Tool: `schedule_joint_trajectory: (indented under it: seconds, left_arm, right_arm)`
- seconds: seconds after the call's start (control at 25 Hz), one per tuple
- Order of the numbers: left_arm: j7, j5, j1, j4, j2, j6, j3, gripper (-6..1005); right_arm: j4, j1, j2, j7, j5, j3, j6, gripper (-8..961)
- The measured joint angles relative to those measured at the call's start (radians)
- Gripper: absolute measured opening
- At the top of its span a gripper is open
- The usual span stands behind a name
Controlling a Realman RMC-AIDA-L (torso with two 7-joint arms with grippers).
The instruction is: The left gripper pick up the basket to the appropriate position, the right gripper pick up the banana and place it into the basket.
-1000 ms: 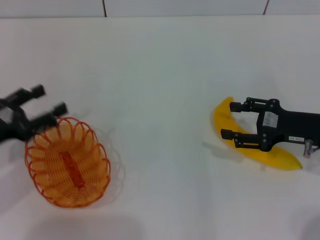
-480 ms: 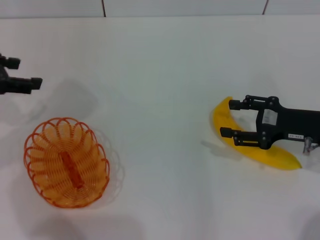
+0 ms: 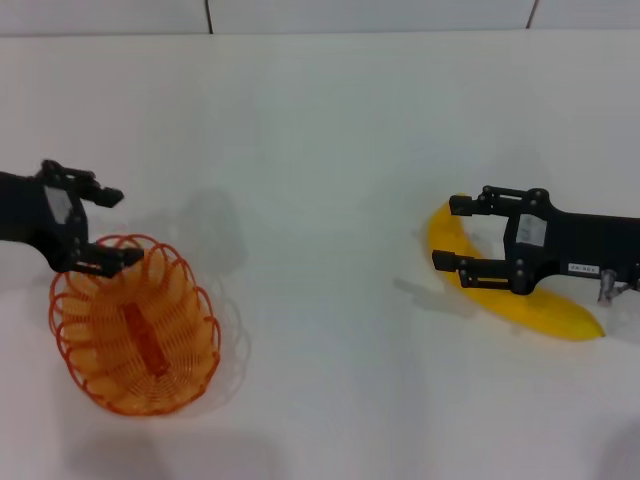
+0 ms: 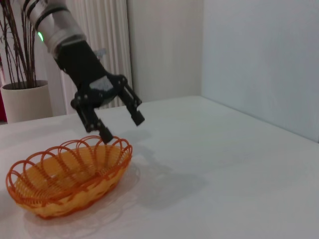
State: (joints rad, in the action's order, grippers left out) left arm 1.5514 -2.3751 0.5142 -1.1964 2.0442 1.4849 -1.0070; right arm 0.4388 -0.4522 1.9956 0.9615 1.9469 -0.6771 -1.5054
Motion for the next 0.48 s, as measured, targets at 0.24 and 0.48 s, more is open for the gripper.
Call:
schedule_joint_trajectory:
  seconds: [0.24,0.48]
  left_arm:
    - [-0.021,-0.021,0.028,0.082,-0.002,-0.046,-0.012,765]
    - [-0.054,-0.026,0.057,0.142,-0.003,-0.067,-0.013,754]
  right_arm:
    - [-0.003,-0.007,0.0,0.001,0.0,-0.003,0.001,758]
    - [-0.003,-0.007,0.0,0.001,0.0,-0.001,0.001,758]
